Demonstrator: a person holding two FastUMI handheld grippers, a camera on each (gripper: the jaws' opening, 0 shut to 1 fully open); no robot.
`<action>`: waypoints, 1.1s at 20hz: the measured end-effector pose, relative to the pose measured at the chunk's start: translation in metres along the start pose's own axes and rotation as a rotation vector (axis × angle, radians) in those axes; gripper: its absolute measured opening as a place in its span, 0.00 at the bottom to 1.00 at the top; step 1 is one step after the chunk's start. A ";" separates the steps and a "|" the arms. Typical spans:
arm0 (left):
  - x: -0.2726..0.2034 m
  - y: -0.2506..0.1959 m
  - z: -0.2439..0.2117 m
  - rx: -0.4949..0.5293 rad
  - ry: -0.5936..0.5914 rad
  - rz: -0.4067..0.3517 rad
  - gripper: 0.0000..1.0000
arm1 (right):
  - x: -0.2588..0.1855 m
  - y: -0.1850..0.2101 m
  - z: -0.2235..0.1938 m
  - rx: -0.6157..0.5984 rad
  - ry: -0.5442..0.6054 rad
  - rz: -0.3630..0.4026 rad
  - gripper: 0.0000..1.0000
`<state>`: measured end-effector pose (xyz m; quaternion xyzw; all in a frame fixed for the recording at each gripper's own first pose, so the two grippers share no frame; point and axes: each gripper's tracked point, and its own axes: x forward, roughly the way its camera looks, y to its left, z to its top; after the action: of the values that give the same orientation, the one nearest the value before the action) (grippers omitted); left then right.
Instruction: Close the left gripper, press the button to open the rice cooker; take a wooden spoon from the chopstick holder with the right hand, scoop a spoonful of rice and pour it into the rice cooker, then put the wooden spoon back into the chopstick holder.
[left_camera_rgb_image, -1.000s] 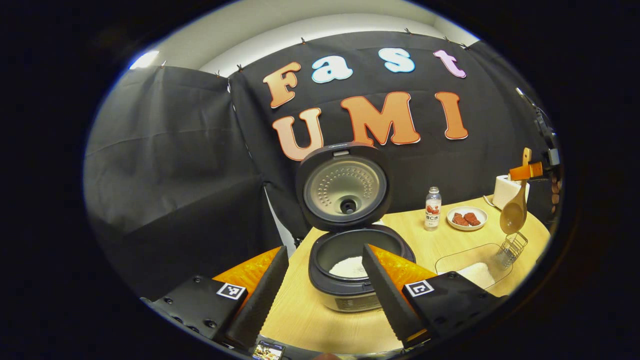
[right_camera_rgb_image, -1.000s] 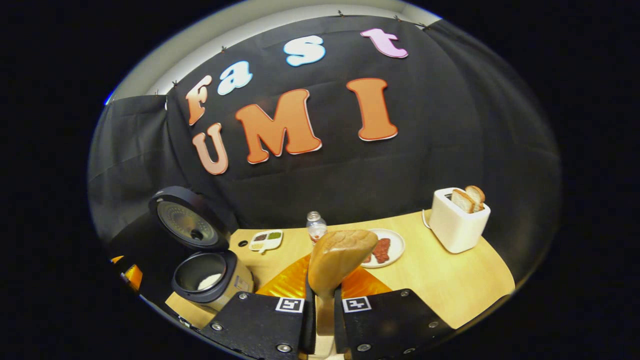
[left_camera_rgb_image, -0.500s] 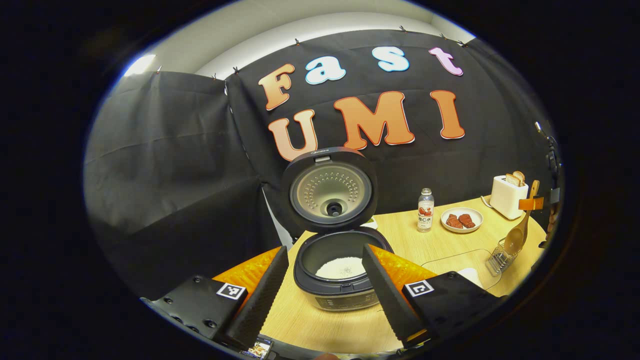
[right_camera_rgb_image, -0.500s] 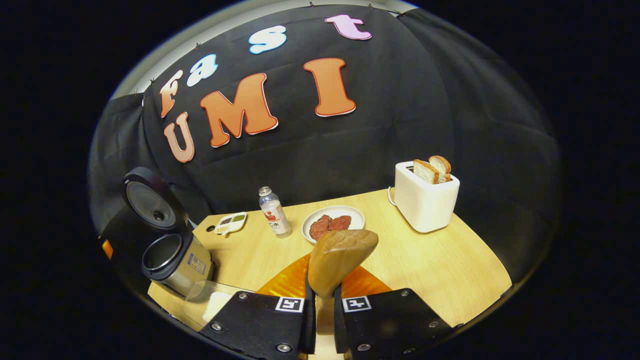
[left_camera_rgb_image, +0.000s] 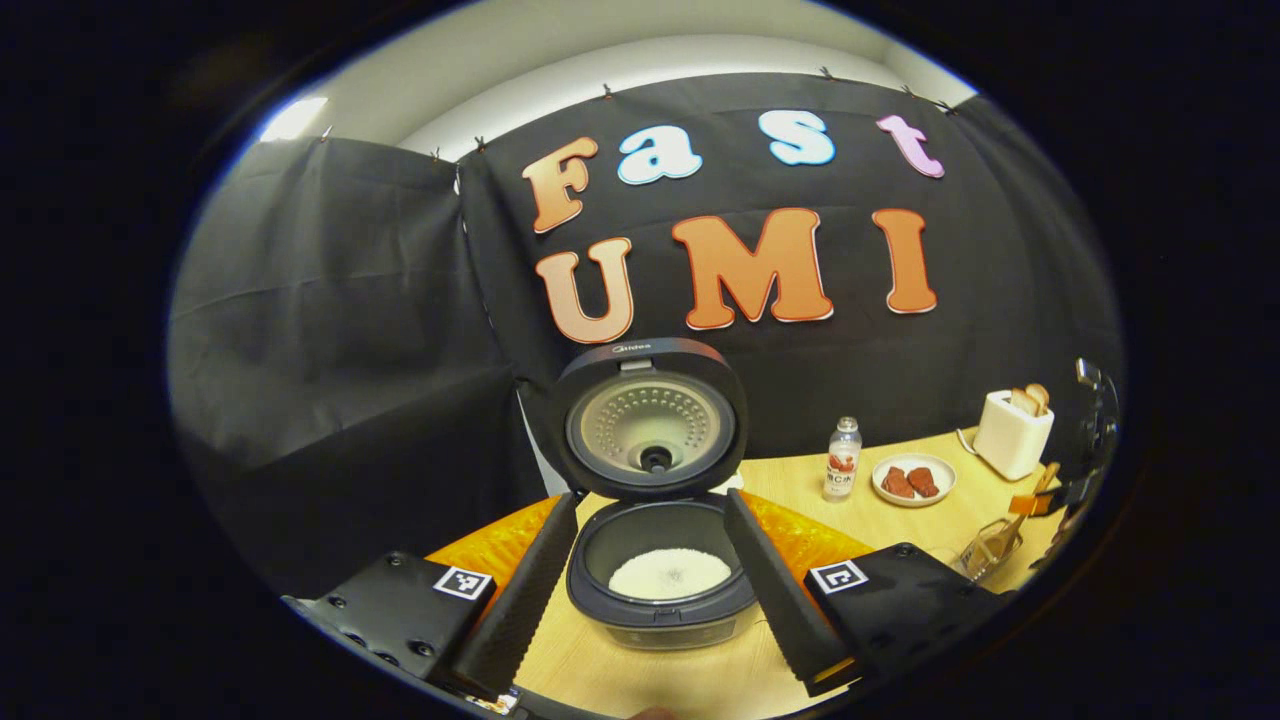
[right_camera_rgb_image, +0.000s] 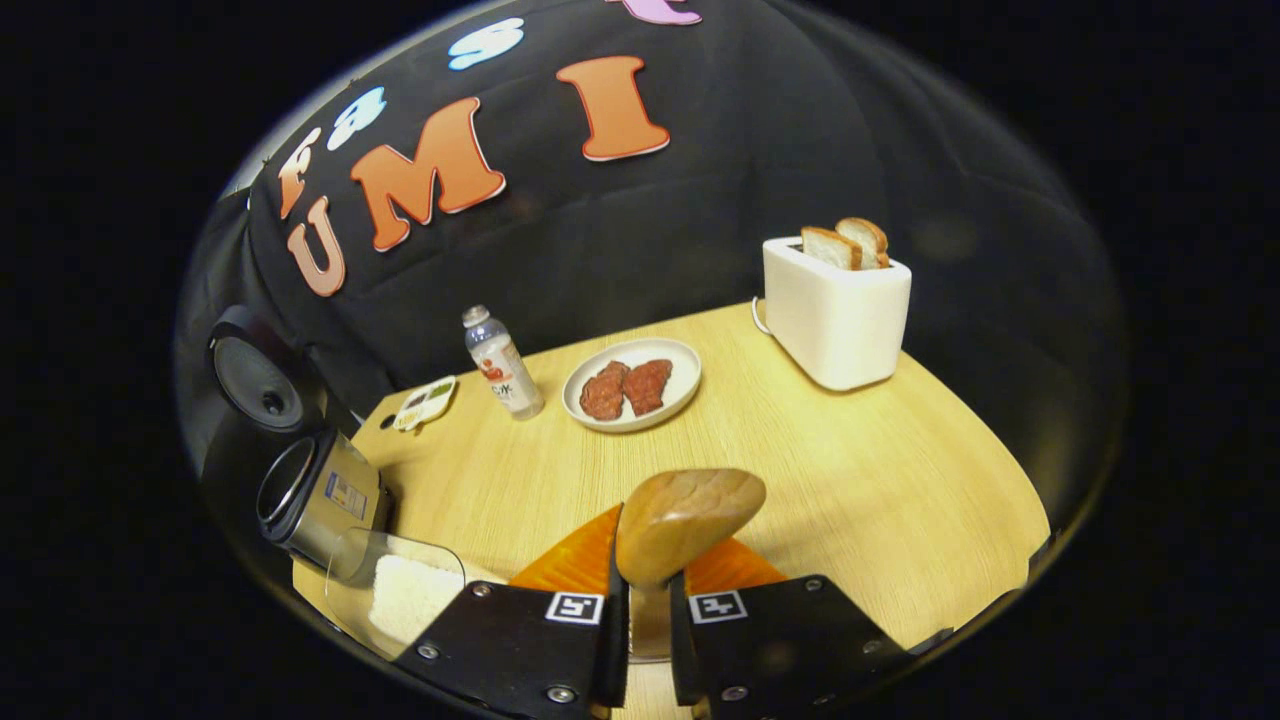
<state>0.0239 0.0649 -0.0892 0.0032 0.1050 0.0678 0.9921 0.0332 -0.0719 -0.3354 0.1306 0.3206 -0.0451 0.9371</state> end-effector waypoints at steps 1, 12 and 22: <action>0.011 0.003 0.010 -0.025 0.001 0.007 1.00 | -0.003 -0.004 -0.003 -0.010 0.031 -0.019 0.19; 0.142 0.009 0.146 -0.088 -0.074 0.063 0.99 | -0.068 -0.010 0.080 -0.056 -0.091 -0.131 0.75; 0.221 0.013 0.079 -0.046 0.274 0.138 1.00 | -0.095 0.018 0.094 -0.103 -0.093 -0.115 0.76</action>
<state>0.2528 0.1085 -0.0574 -0.0218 0.2372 0.1381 0.9613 0.0162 -0.0799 -0.2016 0.0617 0.2857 -0.0883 0.9523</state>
